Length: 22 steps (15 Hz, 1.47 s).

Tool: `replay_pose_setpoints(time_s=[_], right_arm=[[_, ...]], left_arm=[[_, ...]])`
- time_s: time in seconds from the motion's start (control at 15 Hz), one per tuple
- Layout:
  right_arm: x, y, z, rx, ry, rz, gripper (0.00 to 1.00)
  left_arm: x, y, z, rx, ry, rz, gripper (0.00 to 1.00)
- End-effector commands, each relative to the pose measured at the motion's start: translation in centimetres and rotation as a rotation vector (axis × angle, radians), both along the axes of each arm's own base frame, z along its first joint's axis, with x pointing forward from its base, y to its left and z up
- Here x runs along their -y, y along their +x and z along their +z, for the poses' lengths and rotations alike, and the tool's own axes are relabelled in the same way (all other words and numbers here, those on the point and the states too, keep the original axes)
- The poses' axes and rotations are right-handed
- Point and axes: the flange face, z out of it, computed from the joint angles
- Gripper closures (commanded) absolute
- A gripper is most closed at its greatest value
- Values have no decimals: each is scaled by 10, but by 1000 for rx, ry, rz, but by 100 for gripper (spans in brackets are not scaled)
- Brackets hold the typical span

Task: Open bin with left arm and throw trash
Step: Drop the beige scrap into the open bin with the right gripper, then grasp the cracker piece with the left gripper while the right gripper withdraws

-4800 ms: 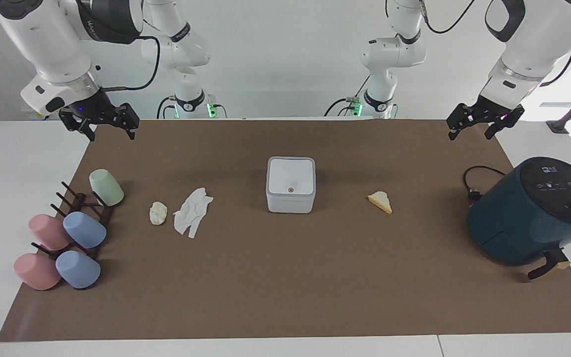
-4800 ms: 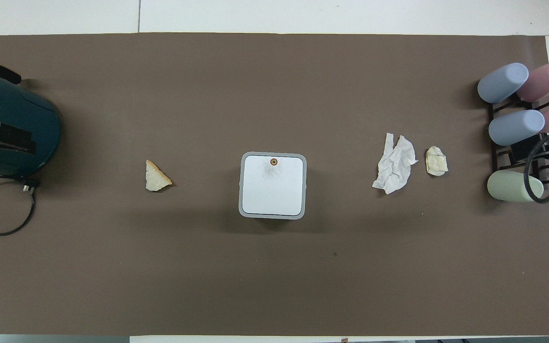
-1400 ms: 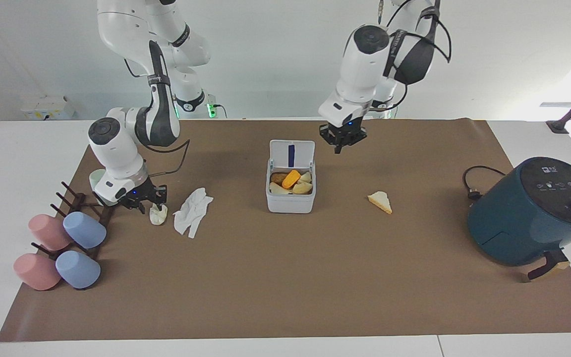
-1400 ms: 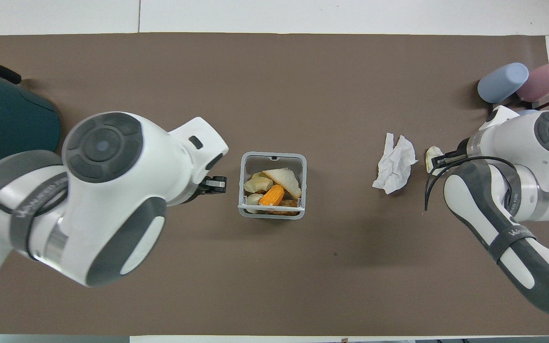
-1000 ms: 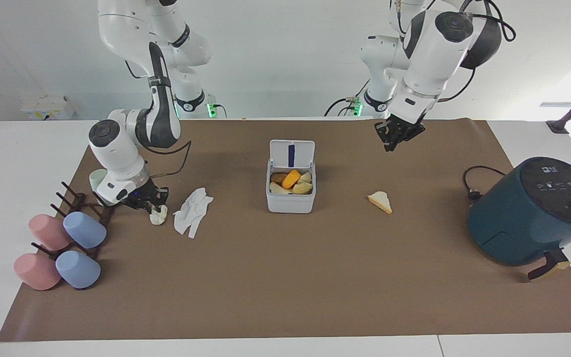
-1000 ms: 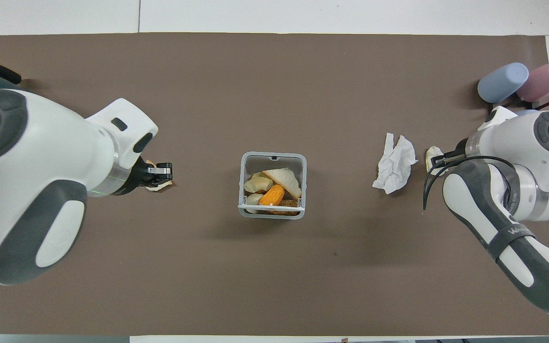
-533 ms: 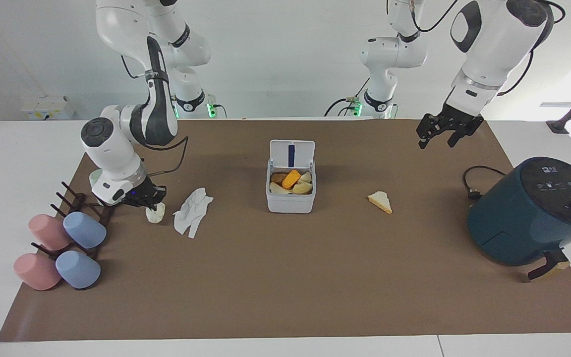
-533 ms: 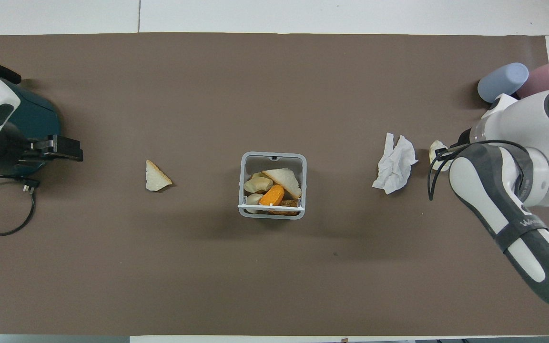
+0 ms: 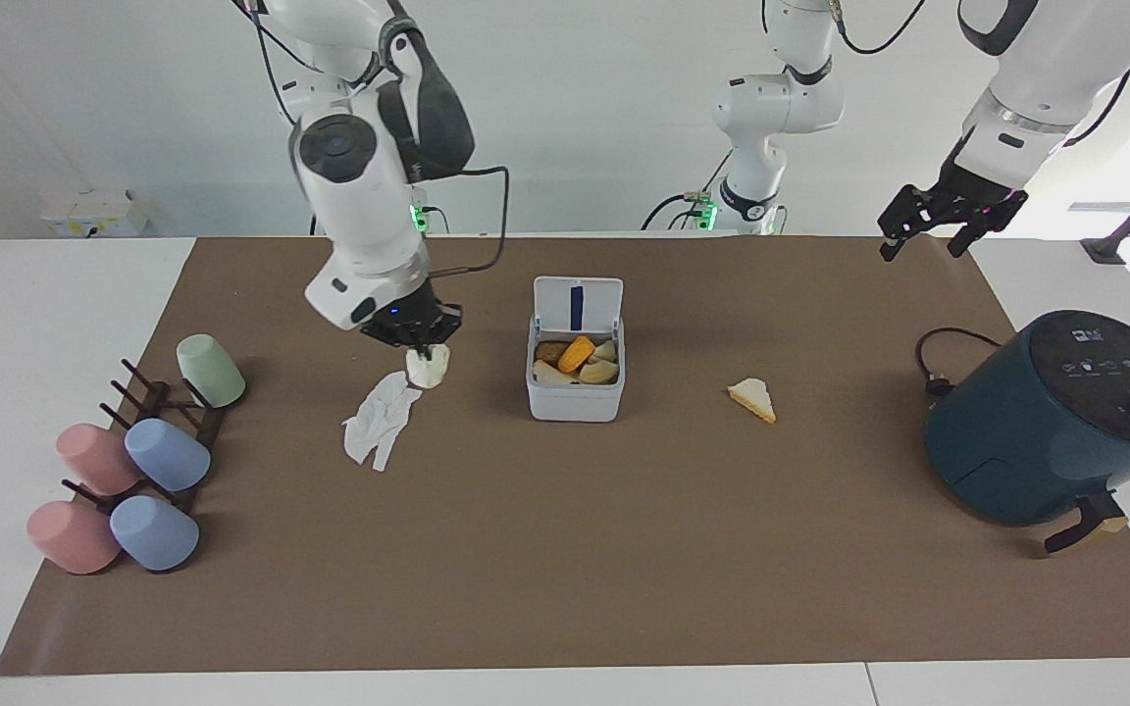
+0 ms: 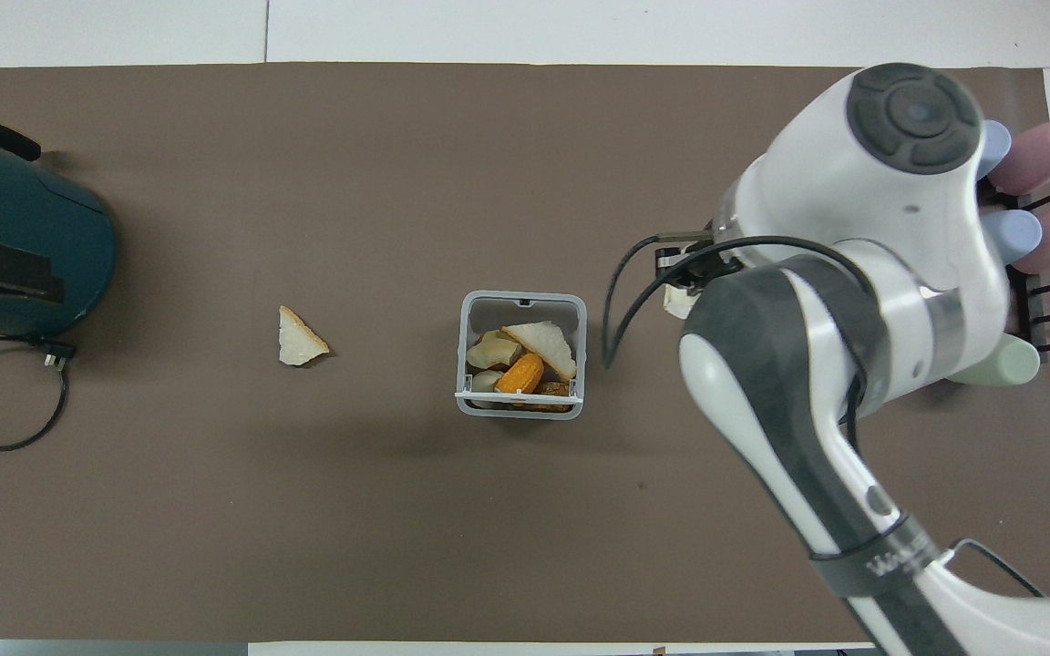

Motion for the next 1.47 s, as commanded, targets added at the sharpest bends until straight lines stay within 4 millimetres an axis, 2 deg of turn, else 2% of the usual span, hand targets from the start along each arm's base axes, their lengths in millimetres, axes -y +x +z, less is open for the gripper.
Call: replay_pose_setpoints(time_s=[0.0,0.13,0.2,0.33,0.47,0.53,0.67,0.73,1.0,1.07,1.13,1.27,1.4], right_arm=[[-42,-5,-8,-21,111,-246,100],[-81,-29,-19,-10,126,-308,100],[-89,-38,-22,1,136,-323,100],[-95,-53,-34,-2,132,-319,100],[-100,-66,-44,-5,128,-312,100],[-103,-71,-46,-11,124,-314,95],[-101,-70,-46,-8,125,-326,18],[-100,-68,-45,-7,126,-329,0],[-95,-57,-39,28,124,-308,0],[-86,-47,-36,52,113,-269,0],[-65,-29,-31,76,101,-232,0],[-13,-3,-32,92,90,-134,0],[38,11,-47,96,73,-11,0]], left_arm=[[2,9,-3,-9,13,-18,0],[13,8,-26,18,9,-6,0],[22,9,-42,8,10,39,0],[57,4,-74,3,12,149,0],[77,-5,-98,15,9,297,0],[89,-10,-113,3,13,374,0],[109,-13,-142,0,13,558,0],[120,-17,-155,-5,16,612,0],[139,-21,-227,2,4,917,0],[141,-19,-242,-6,10,974,0],[142,-18,-258,-24,27,1020,0],[140,-22,-278,-34,38,1116,0],[139,-27,-295,-17,16,1255,0]])
